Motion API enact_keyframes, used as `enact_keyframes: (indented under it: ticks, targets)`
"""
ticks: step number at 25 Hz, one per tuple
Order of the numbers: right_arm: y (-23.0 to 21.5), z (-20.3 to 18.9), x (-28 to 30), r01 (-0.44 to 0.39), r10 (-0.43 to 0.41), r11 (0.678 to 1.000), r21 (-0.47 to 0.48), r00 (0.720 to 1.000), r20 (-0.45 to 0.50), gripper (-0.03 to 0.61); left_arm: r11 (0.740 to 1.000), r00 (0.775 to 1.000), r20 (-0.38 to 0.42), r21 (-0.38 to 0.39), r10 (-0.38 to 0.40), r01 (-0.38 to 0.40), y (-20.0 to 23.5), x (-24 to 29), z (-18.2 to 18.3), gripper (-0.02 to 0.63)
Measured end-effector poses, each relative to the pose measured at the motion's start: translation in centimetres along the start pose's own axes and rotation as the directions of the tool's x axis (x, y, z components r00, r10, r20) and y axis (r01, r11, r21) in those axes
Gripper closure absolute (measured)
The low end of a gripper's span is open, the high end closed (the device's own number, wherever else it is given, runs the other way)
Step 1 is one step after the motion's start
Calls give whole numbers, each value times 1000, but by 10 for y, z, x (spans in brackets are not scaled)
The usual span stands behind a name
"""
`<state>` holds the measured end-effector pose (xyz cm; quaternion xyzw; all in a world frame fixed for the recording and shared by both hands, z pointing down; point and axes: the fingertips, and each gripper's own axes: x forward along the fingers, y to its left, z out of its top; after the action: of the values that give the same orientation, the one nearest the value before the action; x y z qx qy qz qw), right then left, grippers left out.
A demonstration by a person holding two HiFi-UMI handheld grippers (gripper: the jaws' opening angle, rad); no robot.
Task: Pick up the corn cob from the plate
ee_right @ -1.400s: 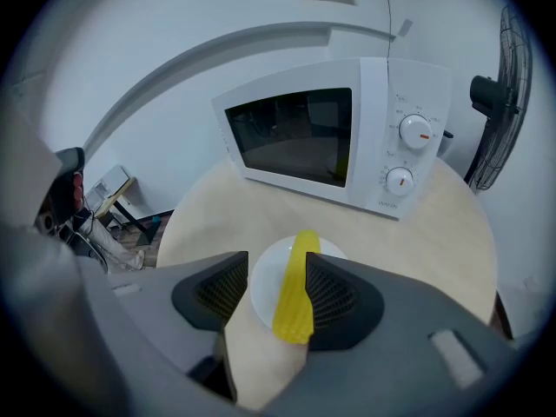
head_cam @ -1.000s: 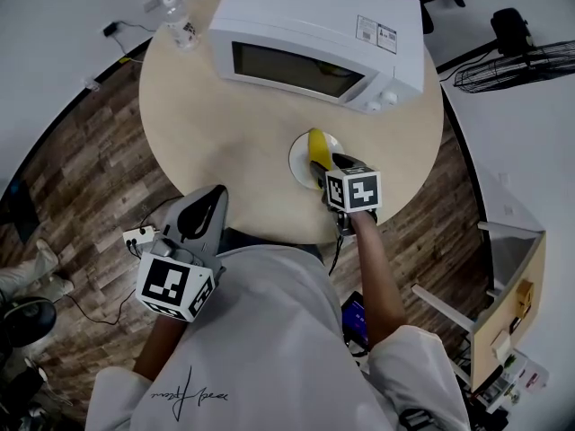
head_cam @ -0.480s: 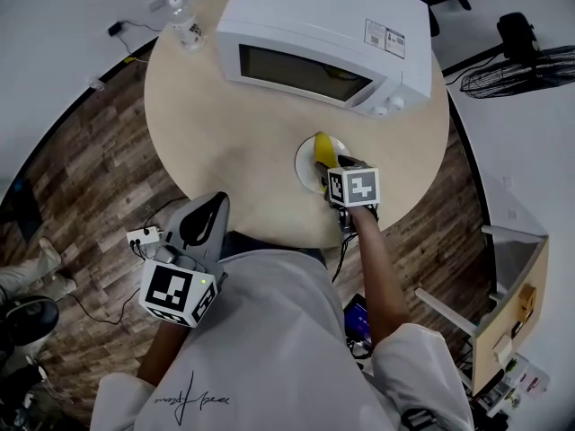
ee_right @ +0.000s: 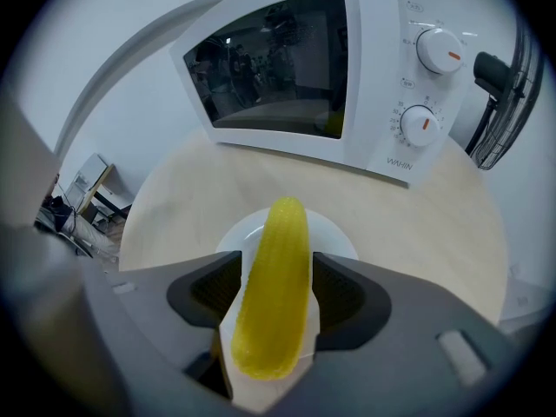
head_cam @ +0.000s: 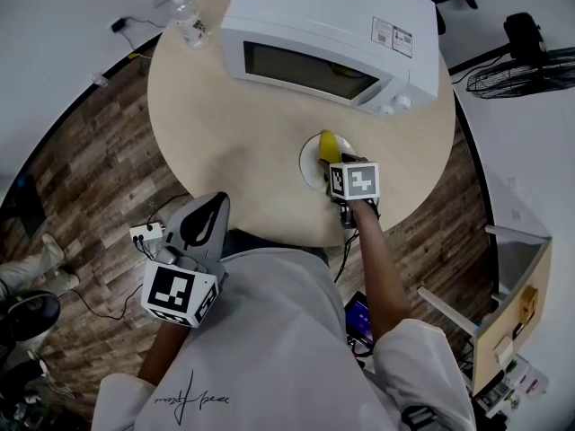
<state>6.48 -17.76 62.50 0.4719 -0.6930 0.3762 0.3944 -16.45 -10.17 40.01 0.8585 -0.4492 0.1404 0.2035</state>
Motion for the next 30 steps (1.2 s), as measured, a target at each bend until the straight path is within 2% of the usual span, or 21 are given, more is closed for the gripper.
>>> enact_keyframes:
  ticks: [30]
  targets:
    - [-2,-3,23,11,-11,1000,-10,999,-44,296,1000,1000,-17,-29,1,-2,1,1,-4,615]
